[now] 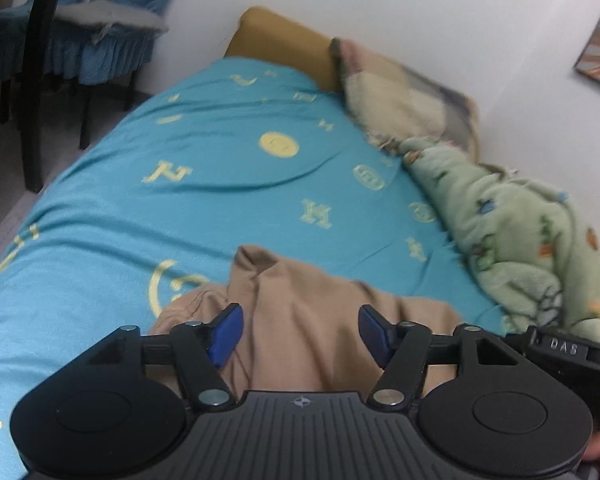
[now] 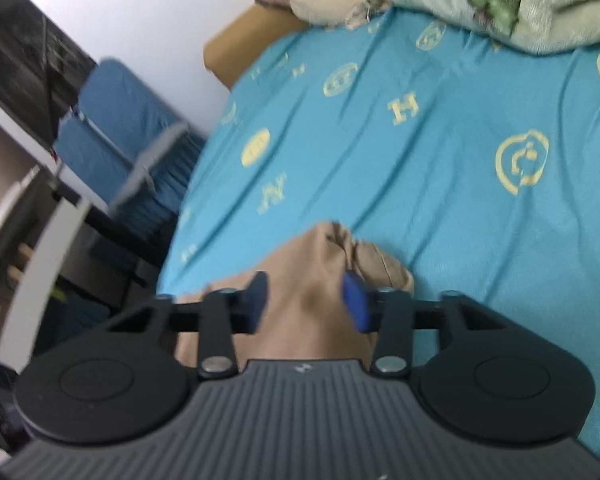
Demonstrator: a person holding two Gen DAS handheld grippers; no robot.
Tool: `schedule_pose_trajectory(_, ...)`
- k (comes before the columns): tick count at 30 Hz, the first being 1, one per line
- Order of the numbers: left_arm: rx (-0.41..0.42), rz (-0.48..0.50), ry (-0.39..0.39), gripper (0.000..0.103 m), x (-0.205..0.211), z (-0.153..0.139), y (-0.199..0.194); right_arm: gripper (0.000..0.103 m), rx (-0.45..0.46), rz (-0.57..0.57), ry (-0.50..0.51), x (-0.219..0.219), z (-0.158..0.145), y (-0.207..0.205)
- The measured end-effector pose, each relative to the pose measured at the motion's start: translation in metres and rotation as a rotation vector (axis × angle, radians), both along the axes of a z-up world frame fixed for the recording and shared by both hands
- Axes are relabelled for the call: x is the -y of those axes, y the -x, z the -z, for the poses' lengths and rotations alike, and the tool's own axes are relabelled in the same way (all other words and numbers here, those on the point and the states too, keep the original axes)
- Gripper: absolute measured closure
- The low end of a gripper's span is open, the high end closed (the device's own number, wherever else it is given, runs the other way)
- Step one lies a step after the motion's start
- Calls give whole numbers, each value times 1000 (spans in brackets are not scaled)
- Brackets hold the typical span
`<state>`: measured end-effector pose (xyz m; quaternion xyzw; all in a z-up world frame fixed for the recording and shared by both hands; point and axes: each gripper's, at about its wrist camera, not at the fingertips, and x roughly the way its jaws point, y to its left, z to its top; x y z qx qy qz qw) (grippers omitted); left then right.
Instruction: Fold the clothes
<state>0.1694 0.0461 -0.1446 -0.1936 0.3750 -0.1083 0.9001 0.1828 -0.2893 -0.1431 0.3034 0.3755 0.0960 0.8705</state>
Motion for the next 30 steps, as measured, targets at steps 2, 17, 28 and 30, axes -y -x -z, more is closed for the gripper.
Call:
schedule_pose_trajectory(2, -9, -10, -19, 71, 1, 7, -4, 66, -4, -15, 56, -6, 6, -3)
schedule_pose_trajectory(17, 43, -83, -62, 98, -12, -5, 6, 99, 77, 38, 286, -13, 3, 5)
schedule_pose_trajectory(28, 130, -56, -132, 40, -3, -26, 21, 95, 182, 47, 254, -7, -16, 8)
schedule_pose_trajectory(30, 165, -27, -152, 34, 6, -33, 25, 91, 215, -19, 261, -19, -21, 8)
